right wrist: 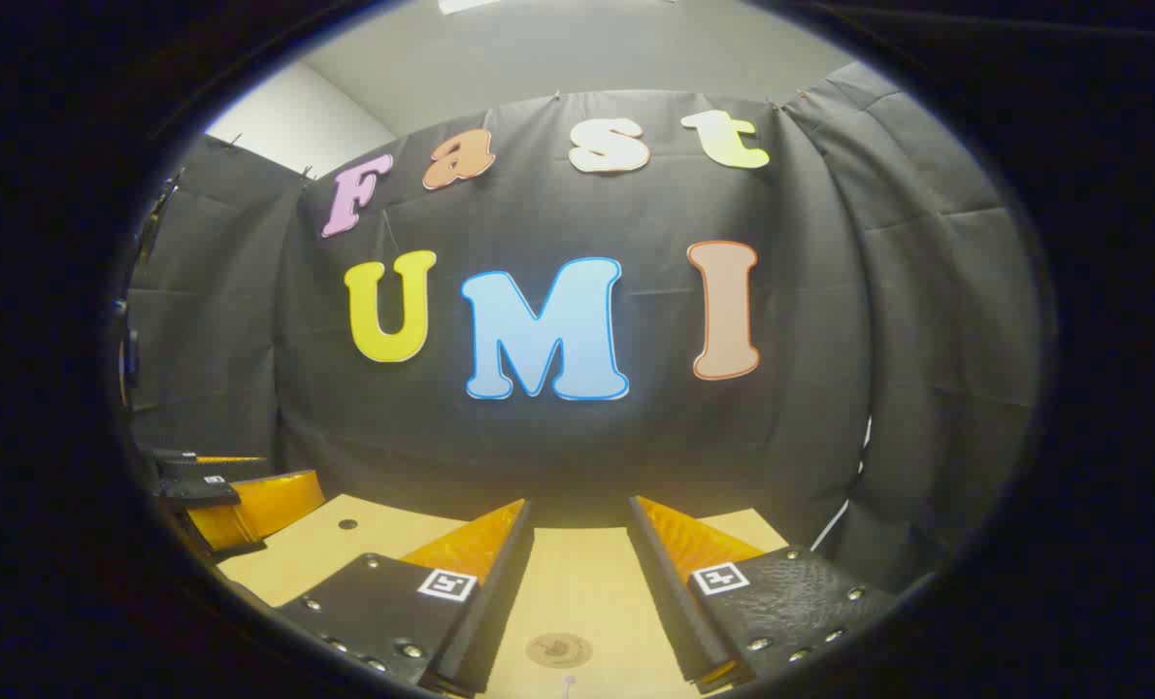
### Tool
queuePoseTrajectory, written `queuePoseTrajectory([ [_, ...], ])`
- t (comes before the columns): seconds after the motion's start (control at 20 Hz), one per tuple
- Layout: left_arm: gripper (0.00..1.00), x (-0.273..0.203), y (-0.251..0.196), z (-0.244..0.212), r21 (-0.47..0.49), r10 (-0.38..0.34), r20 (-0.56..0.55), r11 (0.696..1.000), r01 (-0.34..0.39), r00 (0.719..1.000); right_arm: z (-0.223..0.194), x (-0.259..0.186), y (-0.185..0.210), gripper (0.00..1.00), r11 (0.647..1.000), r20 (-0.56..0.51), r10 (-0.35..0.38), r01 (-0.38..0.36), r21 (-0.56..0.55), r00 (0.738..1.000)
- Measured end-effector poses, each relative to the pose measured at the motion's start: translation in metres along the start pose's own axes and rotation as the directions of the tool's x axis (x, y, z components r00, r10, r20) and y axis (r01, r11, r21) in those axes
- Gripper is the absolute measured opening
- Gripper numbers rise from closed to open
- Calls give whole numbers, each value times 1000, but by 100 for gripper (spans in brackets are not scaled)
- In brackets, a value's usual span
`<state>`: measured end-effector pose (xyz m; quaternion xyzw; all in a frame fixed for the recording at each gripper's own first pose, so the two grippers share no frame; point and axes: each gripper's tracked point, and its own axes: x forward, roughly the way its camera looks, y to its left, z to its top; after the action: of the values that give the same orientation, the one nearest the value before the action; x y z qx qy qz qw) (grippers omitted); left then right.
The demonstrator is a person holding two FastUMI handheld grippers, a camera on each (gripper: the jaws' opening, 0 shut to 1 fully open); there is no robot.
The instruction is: Put the toothbrush and toothpaste on the desktop into the cup, then pick up the cup and place it on the coaster on the desktop.
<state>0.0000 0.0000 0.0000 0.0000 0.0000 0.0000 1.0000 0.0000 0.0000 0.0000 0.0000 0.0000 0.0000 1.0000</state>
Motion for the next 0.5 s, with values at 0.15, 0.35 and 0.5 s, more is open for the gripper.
queuePoseTrajectory([
  [0.15, 99, 7, 1, -9, -4, 4, -29, 1000, -4, 1000, -5, 3, -2, 66, 1000, -20, -4, 4, -6, 1000],
  [0.35, 99, 13, 0, -21, -27, -3, -75, 1000, 1, 997, -16, 9, -4, 66, 1000, -61, -3, 3, -7, 998],
  [0.5, 100, 16, 0, -26, -29, -5, -92, 1000, 2, 996, -22, 12, -3, 62, 1000, -77, 1, -2, -14, 997],
])
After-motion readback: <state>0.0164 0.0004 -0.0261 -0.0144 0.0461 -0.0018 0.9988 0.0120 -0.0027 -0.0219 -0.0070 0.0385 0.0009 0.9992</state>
